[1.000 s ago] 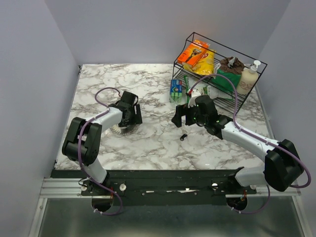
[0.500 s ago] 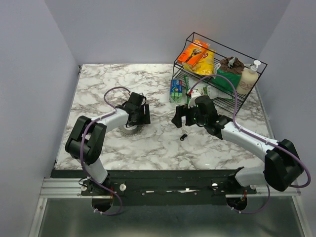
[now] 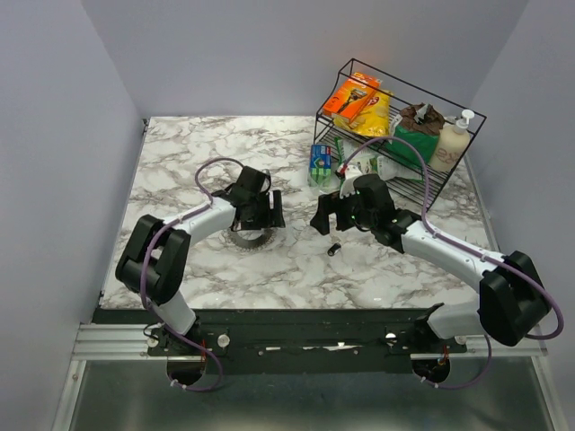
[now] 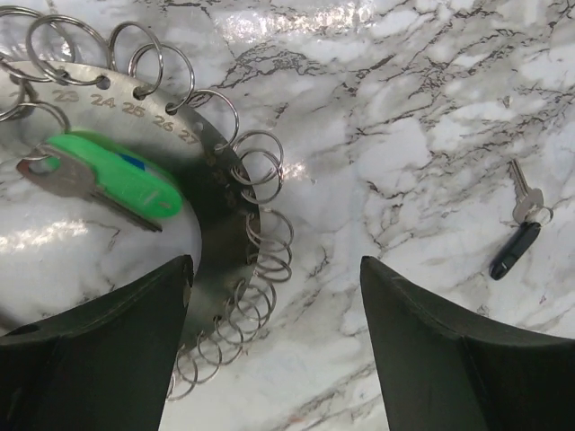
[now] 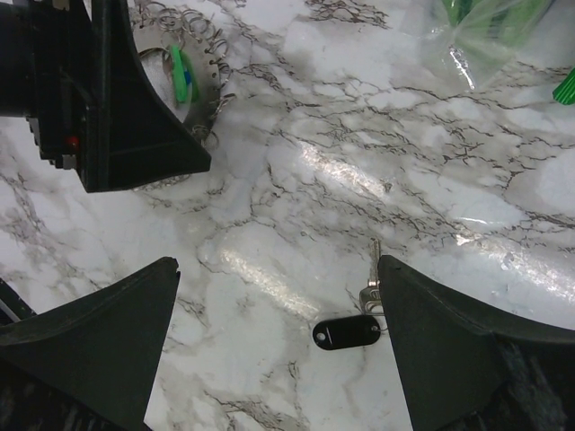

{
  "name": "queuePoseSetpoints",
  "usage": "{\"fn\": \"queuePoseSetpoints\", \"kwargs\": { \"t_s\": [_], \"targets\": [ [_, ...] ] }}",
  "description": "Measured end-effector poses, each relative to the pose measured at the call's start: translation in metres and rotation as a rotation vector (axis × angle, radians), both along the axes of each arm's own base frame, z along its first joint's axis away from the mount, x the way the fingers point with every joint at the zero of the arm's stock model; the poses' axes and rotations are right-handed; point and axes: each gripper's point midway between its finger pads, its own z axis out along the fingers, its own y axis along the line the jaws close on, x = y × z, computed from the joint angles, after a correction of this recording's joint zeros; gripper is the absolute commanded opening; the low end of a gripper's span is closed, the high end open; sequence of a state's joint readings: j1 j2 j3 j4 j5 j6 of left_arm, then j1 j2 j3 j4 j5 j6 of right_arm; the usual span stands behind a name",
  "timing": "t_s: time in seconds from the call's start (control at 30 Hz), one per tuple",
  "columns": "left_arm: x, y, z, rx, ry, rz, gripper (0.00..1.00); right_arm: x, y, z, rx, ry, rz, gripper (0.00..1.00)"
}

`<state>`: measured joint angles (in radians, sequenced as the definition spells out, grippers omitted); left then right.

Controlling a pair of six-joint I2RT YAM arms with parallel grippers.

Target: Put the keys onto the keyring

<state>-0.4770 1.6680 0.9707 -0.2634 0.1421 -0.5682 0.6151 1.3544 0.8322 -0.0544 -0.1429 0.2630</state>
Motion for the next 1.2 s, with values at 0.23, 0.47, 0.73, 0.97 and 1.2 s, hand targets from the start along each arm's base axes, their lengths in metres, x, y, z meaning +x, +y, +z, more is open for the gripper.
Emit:
{"fn": "queuePoseSetpoints", "kwargs": {
  "t_s": [0.23,0.47,0.73,0.97,1.2],
  "targets": [
    [0.023,0.017,0.075,-0.03,-0.135,0.023,0.87,-0.004,0.009,-0.009,0.009,0.036,0.047,0.99],
    [0.021,0.087,0.083,-0.092,-0.142,0.192,0.88,0.002,0.034,-0.015,0.028,0.085,0.123,0.98],
    [-0.019,0.141,0.038,-0.18,0.006,0.388,0.88,0.011,0.092,-0.003,0.049,0.07,0.237,0.97],
    [-0.025,0.158,0.026,-0.25,0.056,0.466,0.88,0.023,0.128,-0.007,0.034,0.092,0.284,0.96],
    [-0.018,0.157,0.023,-0.262,0.064,0.455,0.84,0.027,0.138,-0.02,0.002,0.135,0.29,0.95]
  ]
}}
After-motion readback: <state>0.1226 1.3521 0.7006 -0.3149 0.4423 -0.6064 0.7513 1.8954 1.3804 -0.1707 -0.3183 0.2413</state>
